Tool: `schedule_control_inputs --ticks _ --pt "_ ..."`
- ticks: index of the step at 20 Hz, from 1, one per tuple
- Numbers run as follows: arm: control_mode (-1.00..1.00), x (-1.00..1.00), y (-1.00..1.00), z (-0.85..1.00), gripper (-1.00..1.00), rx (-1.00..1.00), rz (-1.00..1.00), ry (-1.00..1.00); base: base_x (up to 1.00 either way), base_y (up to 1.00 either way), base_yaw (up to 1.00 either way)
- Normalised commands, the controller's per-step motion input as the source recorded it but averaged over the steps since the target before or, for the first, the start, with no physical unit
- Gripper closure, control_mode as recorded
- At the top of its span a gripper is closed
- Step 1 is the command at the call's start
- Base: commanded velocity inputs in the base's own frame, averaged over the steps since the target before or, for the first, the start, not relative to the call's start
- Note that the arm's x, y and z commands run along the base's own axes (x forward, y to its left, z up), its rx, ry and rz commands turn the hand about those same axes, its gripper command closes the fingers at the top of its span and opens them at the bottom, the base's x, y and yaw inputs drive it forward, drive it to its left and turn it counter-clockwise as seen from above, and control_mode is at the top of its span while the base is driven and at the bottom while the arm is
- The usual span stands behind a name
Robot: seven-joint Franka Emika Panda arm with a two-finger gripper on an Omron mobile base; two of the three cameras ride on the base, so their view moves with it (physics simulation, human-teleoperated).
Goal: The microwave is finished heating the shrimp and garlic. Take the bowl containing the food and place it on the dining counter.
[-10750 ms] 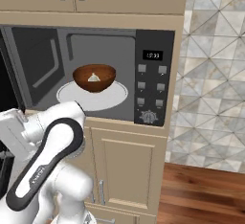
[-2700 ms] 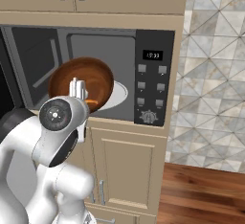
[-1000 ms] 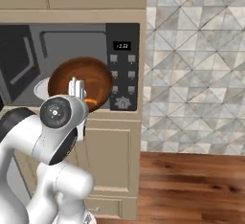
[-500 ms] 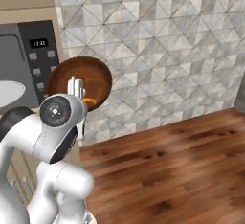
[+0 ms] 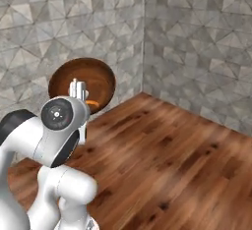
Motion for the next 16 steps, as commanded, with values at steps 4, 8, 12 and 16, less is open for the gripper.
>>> schedule_control_inputs --ticks 4,8,12,16 --pt "1.0 0.0 0.0 0.0 1.0 0.0 0.0 0.0 0.0 -0.68 -0.75" --pt "1.0 0.0 0.0 0.0 1.0 0.0 0.0 0.0 0.13 -0.59 -0.74" --pt "1.0 0.0 0.0 0.0 1.0 0.0 0.0 0.0 0.43 -0.37 -0.68" --pt "1.0 0.0 0.0 0.0 1.0 0.0 0.0 0.0 0.5 -0.25 -0.68"
